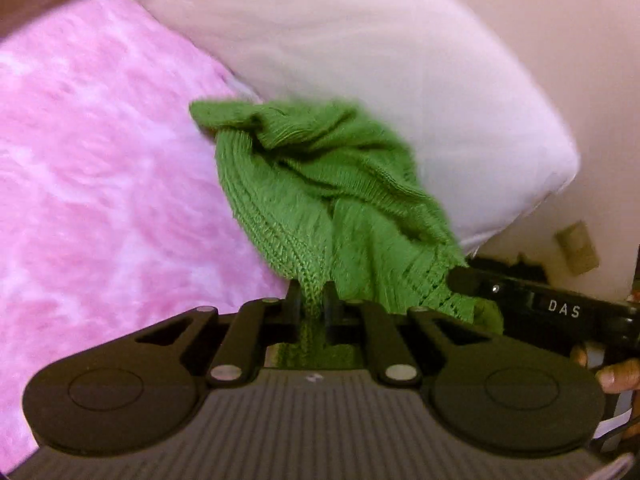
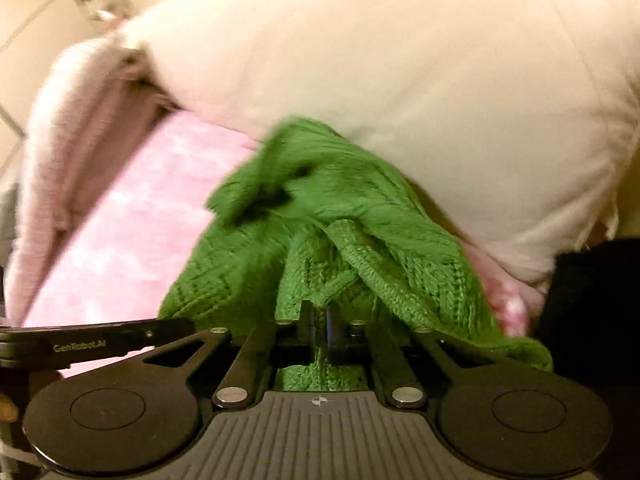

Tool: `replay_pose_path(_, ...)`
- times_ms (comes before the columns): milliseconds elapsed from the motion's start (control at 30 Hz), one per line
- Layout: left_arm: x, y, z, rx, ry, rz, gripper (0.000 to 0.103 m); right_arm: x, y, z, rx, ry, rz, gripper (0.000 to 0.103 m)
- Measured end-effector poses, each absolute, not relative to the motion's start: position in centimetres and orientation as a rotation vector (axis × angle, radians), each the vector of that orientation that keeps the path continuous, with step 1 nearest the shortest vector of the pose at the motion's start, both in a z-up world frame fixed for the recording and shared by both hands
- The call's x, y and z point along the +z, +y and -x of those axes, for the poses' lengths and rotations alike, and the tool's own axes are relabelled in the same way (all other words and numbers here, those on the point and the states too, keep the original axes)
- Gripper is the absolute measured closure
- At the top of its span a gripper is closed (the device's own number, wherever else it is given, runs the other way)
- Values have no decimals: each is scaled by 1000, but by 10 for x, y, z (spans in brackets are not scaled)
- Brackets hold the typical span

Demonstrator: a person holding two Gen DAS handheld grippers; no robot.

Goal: Fold clothes
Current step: 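Lift the sweater vest with both grippers and drop it mid-bed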

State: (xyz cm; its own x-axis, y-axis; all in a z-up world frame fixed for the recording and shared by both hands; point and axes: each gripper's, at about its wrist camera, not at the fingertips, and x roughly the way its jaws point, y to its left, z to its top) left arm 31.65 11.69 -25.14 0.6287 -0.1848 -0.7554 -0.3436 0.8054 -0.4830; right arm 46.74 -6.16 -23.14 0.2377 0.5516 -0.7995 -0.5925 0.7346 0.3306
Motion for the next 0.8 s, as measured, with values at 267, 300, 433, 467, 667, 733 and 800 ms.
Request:
replay_pose_path(267, -161, 153, -129, 355, 649, 718, 99, -150, 0, -372, 1130, 967, -14, 100)
replay_pose_path(300, -147, 157, -101, 392, 613, 727, 99, -142, 11, -354, 1183, 958, -15, 100)
replay_pose_path(433, -94, 162, 21, 554, 466, 719, 99, -109, 54, -284, 1389, 943, -54, 100)
replay_pose_path(467, -83, 161, 50, 594, 438, 711, 99, -102, 66, -264, 1433, 939, -65, 100)
replay_pose_path(667, -16, 155, 222, 830, 291, 628, 99, -71, 132, -135, 1647, 937, -108, 100)
replay_pose_path(733, -3, 154, 273, 896, 269, 596, 99, -61, 150, -88, 1700, 926, -113, 100)
replay_pose_path(800, 3, 153, 321, 965, 249, 569, 99, -57, 169, -40, 1743, 916, -110, 100)
